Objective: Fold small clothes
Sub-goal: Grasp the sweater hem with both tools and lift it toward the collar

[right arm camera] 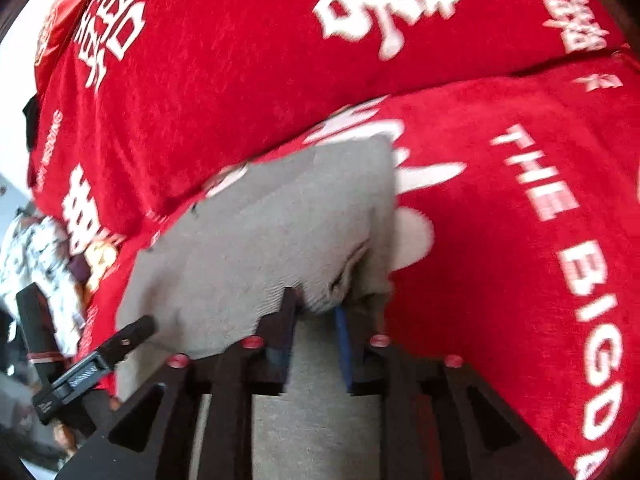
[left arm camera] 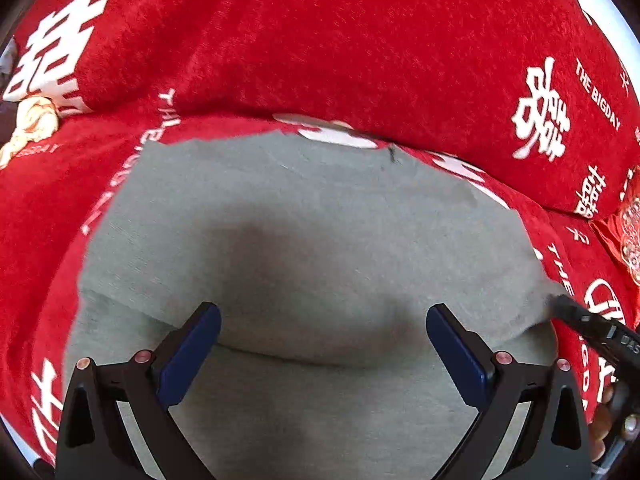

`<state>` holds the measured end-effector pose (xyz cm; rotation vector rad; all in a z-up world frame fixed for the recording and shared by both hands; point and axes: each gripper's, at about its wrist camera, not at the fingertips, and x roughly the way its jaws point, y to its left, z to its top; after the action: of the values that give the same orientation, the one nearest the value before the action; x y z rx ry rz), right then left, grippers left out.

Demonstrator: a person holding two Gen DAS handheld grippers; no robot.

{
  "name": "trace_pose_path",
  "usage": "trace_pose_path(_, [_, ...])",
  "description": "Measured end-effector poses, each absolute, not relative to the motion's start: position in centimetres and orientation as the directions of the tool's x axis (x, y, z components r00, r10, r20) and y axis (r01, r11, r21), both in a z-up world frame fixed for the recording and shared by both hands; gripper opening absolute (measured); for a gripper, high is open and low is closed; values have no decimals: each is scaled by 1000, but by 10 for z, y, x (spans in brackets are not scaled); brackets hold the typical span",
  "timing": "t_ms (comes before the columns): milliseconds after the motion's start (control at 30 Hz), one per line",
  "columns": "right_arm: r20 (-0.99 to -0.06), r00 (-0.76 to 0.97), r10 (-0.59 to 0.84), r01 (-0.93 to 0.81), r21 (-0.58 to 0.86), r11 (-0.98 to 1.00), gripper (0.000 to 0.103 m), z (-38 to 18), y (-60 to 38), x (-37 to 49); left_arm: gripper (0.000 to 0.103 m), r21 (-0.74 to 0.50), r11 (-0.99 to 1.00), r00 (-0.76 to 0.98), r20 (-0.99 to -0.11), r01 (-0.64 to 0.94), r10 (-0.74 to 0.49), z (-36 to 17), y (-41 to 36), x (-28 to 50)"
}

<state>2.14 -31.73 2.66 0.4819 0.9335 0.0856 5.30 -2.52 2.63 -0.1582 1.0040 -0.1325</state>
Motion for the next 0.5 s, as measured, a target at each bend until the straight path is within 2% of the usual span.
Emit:
trace_pose_path(33, [-751, 616, 238, 147, 407, 902, 40, 31, -320, 17, 103, -195, 980, 530, -829, 28, -180, 26, -21, 55])
trace_pose_path(100, [-731, 659, 176, 143, 352, 925, 58, 45, -314, 12, 103, -196, 981, 522, -835, 11, -172, 21, -9, 62])
trace_pose_path(167, [-726, 668, 162, 86, 292, 953, 64, 54, -294, 14, 103, -175, 984, 499, -855, -21, -142, 11, 0, 69])
trace_pose_path(300, [-759, 621, 199, -59, 208, 976, 65, 49, -250, 29, 103, -159, 987, 503, -854, -3, -136, 6, 17, 65])
trace_pose_path(400, [-860, 489, 150, -79, 127, 989, 65, 14, -234, 45, 103, -125, 992, 497, -862, -24, -97, 10, 27, 56])
trace_pose_path(500, [-834, 544, 92, -70, 64, 995, 66, 30, -222, 31, 103, -177, 984, 511, -847, -14, -146, 17, 35, 37])
